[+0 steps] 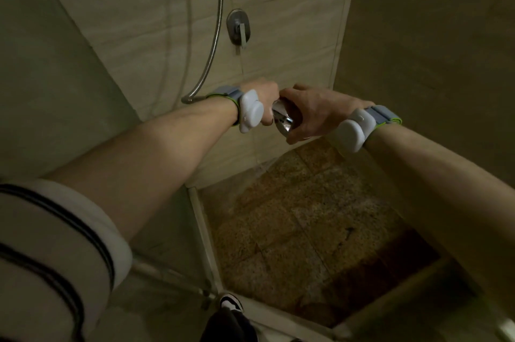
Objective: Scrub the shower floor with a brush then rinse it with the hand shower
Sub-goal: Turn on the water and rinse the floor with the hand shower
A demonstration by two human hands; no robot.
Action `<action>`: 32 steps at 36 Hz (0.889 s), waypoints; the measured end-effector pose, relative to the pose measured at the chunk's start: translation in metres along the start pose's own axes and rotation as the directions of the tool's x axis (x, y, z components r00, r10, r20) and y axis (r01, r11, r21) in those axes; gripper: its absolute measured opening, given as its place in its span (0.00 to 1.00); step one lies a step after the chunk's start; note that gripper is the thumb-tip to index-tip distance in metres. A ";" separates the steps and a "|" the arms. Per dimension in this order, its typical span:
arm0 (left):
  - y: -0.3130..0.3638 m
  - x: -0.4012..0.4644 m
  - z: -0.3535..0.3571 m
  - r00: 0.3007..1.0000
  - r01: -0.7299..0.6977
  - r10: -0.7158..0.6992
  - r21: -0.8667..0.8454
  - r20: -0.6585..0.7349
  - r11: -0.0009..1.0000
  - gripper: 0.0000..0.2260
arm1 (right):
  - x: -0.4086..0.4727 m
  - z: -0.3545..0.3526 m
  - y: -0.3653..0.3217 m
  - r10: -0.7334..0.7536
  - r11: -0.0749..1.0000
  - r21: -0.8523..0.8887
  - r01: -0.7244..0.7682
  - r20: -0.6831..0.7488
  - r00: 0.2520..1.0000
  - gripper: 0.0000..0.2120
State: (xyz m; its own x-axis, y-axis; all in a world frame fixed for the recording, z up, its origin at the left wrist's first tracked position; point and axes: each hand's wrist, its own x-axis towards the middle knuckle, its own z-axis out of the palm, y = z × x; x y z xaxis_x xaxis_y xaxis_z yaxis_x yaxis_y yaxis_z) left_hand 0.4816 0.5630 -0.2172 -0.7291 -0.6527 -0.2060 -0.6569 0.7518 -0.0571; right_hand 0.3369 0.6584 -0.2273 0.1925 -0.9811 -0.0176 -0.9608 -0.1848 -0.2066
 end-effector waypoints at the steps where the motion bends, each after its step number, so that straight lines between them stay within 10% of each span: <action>1: 0.000 -0.001 0.002 1.000 0.001 -0.001 -0.012 -0.009 1.000 0.07 | 0.000 0.000 0.000 -0.001 1.000 -0.002 0.001 0.000 1.000 0.40; 32: 0.011 -0.006 0.012 0.998 0.049 -0.054 -0.228 -0.013 0.972 0.14 | -0.007 -0.021 -0.003 0.024 0.997 -0.075 -0.018 0.081 0.996 0.38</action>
State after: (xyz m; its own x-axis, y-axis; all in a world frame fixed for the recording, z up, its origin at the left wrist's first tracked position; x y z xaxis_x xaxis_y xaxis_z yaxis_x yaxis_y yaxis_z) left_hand 0.4811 0.5761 -0.2283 -0.6952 -0.6933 -0.1895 -0.7185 0.6774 0.1575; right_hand 0.3338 0.6648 -0.2063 0.1853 -0.9774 -0.1021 -0.9763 -0.1713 -0.1324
